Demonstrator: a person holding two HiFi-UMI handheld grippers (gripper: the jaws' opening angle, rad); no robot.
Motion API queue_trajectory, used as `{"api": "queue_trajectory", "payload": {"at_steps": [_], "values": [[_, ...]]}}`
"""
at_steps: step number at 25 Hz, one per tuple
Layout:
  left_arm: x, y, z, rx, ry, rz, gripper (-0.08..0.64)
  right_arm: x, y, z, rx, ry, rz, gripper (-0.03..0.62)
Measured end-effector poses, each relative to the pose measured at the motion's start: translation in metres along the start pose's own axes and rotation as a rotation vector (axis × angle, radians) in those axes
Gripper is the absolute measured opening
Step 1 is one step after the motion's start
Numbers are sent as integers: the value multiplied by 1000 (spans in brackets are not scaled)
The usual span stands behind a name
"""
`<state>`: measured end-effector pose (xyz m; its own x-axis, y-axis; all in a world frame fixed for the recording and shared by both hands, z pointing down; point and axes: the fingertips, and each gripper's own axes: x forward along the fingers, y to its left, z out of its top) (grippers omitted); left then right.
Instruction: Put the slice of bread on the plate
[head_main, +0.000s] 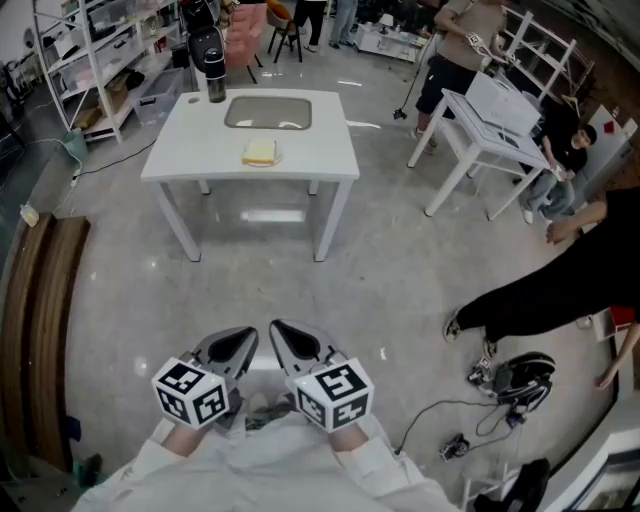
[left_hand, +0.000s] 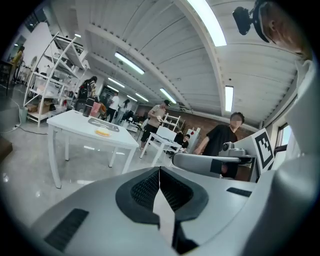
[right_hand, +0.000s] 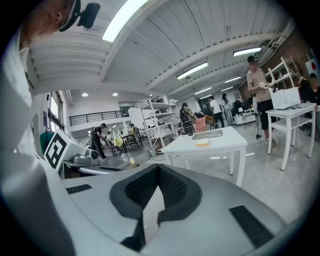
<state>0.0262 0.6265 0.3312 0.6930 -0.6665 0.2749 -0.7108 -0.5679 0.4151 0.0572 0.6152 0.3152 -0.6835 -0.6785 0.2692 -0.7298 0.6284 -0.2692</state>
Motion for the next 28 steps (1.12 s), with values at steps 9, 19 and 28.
{"api": "queue_trajectory", "payload": {"at_steps": [9, 19, 28], "values": [[18, -6, -2, -14, 2, 23, 9, -9, -11, 3, -24, -22, 51, 14], [34, -10, -19, -38, 18, 65, 9, -19, -29, -7, -12, -11, 70, 15], [63, 17, -12, -73, 33, 33, 9, 14, -55, -6, -39, 42, 45, 15]]}}
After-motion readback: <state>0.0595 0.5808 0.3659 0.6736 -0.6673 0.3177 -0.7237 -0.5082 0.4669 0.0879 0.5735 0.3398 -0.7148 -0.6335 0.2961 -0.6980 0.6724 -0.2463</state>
